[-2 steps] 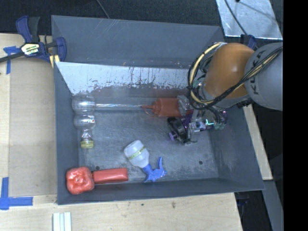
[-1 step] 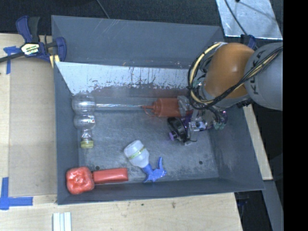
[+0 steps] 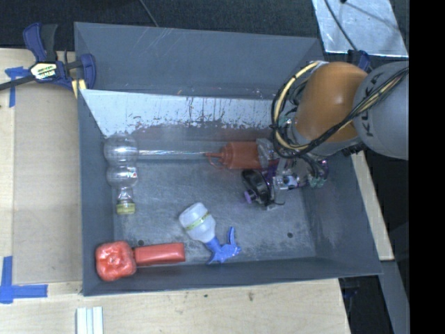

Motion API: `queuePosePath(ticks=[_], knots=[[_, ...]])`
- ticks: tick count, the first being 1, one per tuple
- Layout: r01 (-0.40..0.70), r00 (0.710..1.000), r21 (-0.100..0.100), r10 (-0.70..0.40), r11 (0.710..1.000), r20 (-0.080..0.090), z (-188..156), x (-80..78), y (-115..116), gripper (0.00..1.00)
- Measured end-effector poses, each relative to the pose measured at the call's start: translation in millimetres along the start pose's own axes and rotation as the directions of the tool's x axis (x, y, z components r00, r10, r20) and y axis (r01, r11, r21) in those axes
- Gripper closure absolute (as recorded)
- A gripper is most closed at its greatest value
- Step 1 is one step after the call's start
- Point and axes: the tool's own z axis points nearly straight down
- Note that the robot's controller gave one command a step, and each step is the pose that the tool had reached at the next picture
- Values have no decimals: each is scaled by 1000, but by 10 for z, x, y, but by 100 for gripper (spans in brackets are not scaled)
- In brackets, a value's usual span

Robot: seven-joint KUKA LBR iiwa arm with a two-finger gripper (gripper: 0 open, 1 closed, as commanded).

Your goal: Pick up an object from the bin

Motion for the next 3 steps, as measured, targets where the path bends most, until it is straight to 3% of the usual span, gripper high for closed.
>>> queuePosePath(ticks=[1,3], knots=[[4,1000,1,-4,1000,11,-6,33,0,100],[54,999,-14,-54,998,-7,7,-25,-98,100]])
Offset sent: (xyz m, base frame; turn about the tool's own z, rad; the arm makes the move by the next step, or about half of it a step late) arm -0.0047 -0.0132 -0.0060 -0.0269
